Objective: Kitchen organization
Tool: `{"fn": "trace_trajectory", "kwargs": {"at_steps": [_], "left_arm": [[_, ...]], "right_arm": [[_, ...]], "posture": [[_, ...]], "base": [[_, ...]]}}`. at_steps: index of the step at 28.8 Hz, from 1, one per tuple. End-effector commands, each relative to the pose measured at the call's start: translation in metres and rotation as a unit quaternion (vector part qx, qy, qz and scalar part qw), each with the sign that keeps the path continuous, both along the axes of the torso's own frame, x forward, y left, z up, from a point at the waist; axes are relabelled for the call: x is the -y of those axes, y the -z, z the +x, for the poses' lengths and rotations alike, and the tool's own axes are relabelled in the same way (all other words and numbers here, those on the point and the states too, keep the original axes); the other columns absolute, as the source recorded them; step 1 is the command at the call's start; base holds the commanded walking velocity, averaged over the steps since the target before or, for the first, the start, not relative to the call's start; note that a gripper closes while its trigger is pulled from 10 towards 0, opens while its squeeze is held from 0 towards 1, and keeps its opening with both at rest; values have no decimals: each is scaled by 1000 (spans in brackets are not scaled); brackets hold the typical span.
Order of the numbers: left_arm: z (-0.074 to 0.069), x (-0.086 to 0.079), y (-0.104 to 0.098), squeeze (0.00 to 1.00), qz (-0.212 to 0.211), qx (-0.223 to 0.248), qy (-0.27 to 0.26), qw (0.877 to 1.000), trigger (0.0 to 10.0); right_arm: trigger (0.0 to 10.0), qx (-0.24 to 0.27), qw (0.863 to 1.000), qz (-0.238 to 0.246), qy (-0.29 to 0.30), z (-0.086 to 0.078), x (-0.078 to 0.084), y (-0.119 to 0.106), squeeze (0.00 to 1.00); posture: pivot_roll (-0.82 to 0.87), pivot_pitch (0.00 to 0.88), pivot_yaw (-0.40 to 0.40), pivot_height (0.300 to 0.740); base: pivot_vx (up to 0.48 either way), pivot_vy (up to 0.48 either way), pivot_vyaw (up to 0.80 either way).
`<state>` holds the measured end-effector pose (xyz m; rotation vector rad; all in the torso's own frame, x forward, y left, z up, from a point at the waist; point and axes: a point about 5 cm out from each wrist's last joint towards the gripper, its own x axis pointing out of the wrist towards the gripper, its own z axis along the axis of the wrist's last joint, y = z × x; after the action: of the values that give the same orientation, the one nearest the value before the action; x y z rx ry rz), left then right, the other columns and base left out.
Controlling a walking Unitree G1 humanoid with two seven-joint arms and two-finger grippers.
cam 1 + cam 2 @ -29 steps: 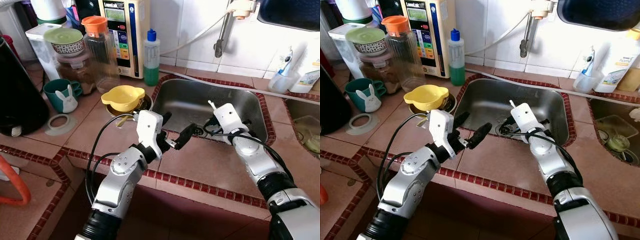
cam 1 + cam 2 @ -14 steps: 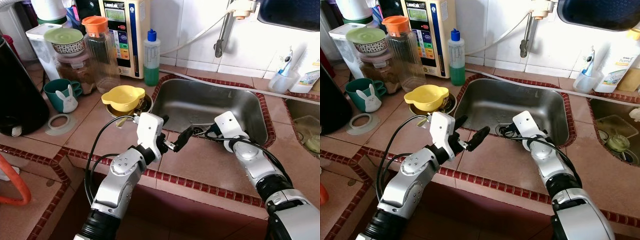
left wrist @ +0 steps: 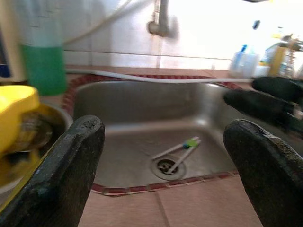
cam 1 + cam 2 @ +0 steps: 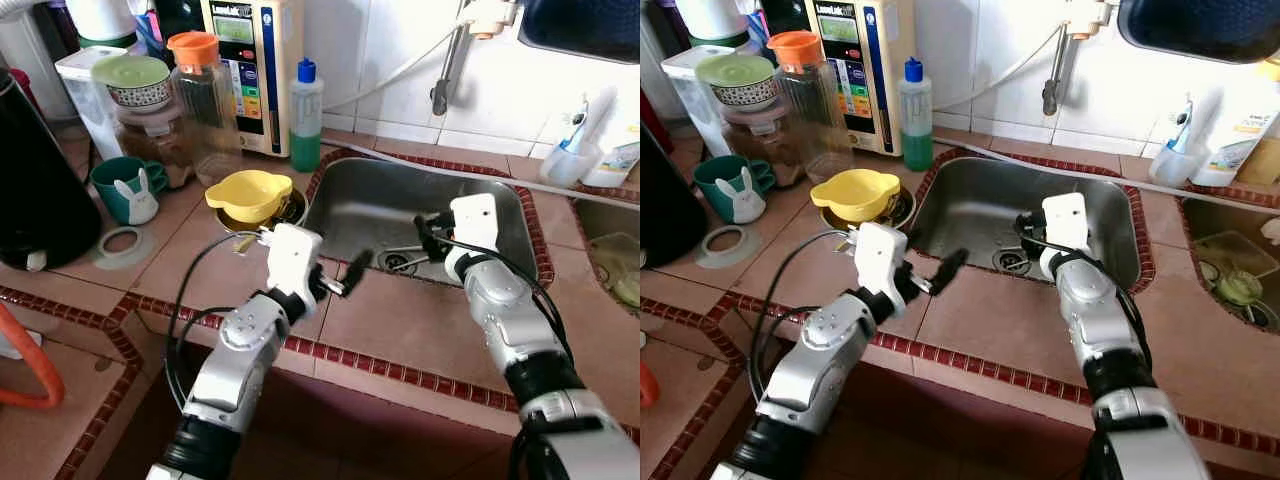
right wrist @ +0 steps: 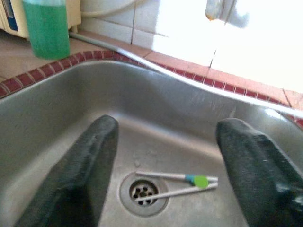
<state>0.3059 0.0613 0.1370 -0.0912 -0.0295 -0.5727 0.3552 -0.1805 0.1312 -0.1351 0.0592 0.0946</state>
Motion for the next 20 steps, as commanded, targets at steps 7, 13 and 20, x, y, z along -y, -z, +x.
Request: {"fn": "trace_trajectory", "kwargs": {"at_steps": [7,13,20], "left_arm": [[7,5,-4,0,-1,0,-19,1000,10000],[7,8,-3,0,-3,-2,-20,1000,10000],[12,3,-5,0,-1,0,-44,999,10000]], "right_arm": [[10000,11,999,35,-1,-33,-8,-11,1000],[10000,6,999,45,-1,-43,-10,-11,835],[10000,3,999,45,-2,-47,-7,-18,678]], "posture": [[-5,0,15,740],[-17,0,17,740],[-14,0,13,740]], "base": [[0,0,0],[0,0,-495],[0,0,-415]]}}
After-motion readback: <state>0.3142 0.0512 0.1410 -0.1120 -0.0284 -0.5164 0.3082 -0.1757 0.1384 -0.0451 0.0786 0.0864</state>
